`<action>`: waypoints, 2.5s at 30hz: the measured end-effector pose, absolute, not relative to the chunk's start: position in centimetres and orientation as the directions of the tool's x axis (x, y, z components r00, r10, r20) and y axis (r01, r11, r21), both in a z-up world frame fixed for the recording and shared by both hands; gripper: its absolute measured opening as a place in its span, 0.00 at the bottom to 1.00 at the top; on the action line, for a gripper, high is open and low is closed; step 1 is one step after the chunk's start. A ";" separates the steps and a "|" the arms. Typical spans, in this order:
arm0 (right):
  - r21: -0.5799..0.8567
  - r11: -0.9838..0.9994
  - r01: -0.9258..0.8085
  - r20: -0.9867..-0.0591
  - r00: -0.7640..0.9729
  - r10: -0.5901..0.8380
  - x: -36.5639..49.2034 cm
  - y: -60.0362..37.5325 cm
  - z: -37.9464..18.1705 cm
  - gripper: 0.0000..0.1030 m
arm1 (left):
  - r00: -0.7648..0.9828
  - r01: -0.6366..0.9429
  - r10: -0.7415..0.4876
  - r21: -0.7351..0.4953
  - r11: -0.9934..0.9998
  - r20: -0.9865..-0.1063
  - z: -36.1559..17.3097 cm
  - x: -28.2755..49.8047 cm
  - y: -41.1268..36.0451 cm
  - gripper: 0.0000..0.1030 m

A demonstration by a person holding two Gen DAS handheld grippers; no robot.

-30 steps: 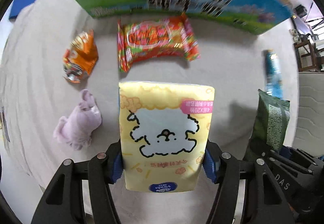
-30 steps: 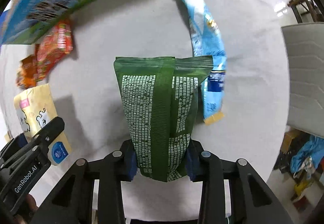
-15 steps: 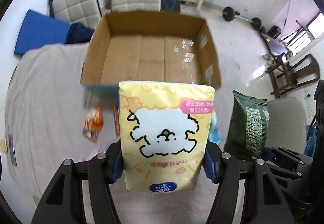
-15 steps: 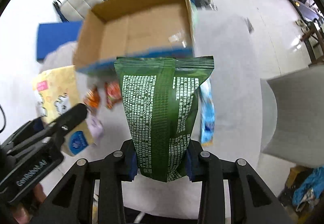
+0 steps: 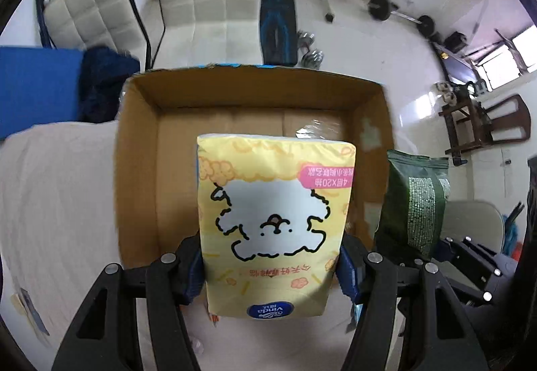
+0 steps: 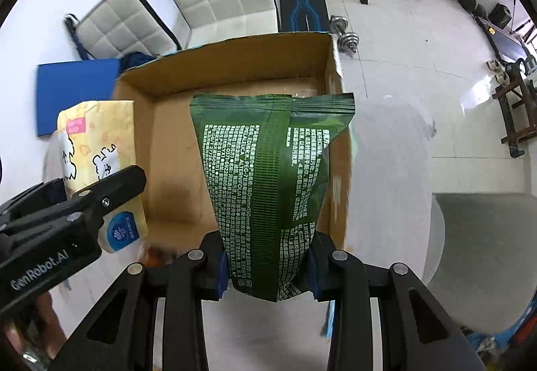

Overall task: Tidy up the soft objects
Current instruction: 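Carry the green bag and yellow tissue pack over the box with both tools, then open both tools to drop the green bag and tissue pack into the box, then grasp the red-orange candy pack with the right tool while the left tool grasps the lilac sock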

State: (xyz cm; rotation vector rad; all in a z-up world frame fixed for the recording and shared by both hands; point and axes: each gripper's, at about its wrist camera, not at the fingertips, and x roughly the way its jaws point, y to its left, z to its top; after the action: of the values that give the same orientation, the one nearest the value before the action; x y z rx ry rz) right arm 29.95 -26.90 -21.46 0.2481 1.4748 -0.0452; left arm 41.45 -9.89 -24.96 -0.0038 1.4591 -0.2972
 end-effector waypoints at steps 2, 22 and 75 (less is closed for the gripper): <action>0.127 0.975 0.183 -0.991 0.067 0.117 32.4 -26.9 -23.7 0.36 | 0.041 0.189 -0.210 -0.199 0.962 -0.977 -26.6 43.2 -10.0 0.59; 0.074 0.986 0.148 -0.989 -0.119 0.092 42.1 -26.2 -34.9 0.39 | -0.148 0.175 -0.207 -0.232 0.957 -0.967 -35.7 48.5 -12.4 0.60; 0.345 0.809 0.476 -0.920 -0.001 0.392 17.7 -17.8 -34.5 1.00 | 0.130 -0.127 0.032 0.015 0.992 -0.991 -26.0 23.8 6.5 1.00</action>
State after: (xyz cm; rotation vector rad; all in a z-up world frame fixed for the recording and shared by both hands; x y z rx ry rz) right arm 17.67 -17.80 -34.49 0.7018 1.6137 -0.0752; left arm 23.80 6.54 -26.02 -0.0790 1.4362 0.1156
